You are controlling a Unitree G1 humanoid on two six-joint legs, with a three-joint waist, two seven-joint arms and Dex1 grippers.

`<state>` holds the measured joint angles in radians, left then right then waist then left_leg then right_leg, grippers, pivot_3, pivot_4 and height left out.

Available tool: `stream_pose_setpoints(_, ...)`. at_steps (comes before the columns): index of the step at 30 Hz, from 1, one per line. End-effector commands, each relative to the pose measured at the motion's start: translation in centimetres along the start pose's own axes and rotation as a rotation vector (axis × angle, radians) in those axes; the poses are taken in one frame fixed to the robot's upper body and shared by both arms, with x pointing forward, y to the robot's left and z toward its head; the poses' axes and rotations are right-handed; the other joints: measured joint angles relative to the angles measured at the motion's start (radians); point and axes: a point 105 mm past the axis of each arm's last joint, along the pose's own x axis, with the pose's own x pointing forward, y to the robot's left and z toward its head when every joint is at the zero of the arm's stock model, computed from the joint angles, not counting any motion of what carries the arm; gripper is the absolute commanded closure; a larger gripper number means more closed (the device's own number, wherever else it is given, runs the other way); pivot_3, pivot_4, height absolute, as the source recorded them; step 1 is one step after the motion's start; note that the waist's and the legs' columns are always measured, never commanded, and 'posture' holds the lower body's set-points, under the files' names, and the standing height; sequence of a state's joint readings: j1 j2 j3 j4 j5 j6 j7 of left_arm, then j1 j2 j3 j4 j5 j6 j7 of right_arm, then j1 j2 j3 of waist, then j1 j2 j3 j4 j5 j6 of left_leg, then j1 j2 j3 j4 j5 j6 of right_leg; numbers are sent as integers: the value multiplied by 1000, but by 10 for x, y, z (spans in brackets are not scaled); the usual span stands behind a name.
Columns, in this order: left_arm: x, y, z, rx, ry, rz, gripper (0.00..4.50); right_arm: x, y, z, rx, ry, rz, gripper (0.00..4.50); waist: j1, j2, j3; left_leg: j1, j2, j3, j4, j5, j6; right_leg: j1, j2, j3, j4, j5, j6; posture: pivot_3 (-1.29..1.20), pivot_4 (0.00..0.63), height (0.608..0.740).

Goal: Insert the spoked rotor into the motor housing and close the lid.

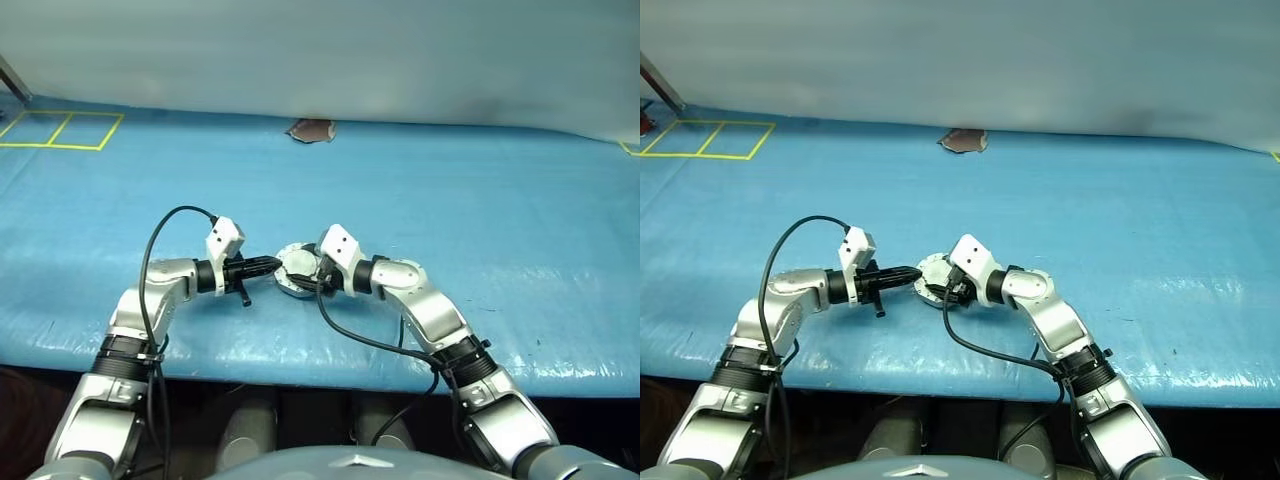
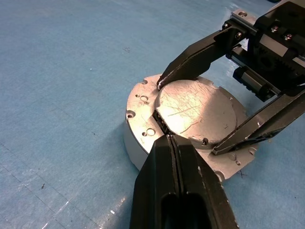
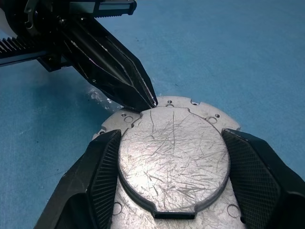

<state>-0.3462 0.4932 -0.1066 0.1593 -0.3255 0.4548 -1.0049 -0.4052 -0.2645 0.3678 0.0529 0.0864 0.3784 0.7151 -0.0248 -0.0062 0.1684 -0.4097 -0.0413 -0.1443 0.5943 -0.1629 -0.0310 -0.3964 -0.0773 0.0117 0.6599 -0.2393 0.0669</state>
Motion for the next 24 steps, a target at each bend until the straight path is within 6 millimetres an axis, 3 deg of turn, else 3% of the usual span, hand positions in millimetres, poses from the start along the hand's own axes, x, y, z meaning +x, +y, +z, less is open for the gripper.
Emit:
stream_pose_setpoints(1,5,-2,-19,-42,70,-8,4472,-5,0,-5,32,17,-13,1466,1,0,0,0,0,0,0,0,0,0,0,0,0,0,0,0,150,740)
stream_pose_setpoints(3,4,-1,-19,-41,70,-6,4472,-6,3,-5,53,17,7,1466,3,0,0,-1,0,0,0,0,0,0,-1,0,0,0,0,0,150,740)
stream_pose_setpoints(5,3,0,-19,-41,69,-4,4500,-8,7,-3,55,10,30,696,5,0,0,-2,-1,0,0,0,0,0,-1,0,-1,0,0,0,150,740)
stream_pose_setpoints(8,3,0,-19,-42,67,-5,4500,-11,10,6,11,-22,16,20,6,0,0,-3,-1,0,-2,0,1,0,-1,-1,-3,0,1,0,150,740)
stream_pose_setpoints(13,3,-1,-19,-48,54,-4,4500,-25,7,42,70,-182,-53,20,6,0,0,-4,-1,0,-2,0,1,-1,-1,-1,-2,0,1,0,150,740)
stream_pose_setpoints(17,4,0,-19,-53,45,-3,4500,-37,-1,56,165,-261,-124,20,7,0,0,-4,-1,0,-2,0,1,-1,-1,-1,-2,0,1,0,150,740)
stream_pose_setpoints(20,4,-1,-18,-60,30,-8,4500,-46,-7,55,285,-278,-174,20,11,0,0,-5,-1,0,-2,0,1,-2,-1,-1,-3,0,1,0,150,740)
stream_pose_setpoints(24,5,-2,-15,-65,1,-19,4500,-55,-8,32,436,-204,-197,20,13,0,0,-5,-1,0,-2,0,1,-2,-1,-1,-3,0,1,0,150,740)
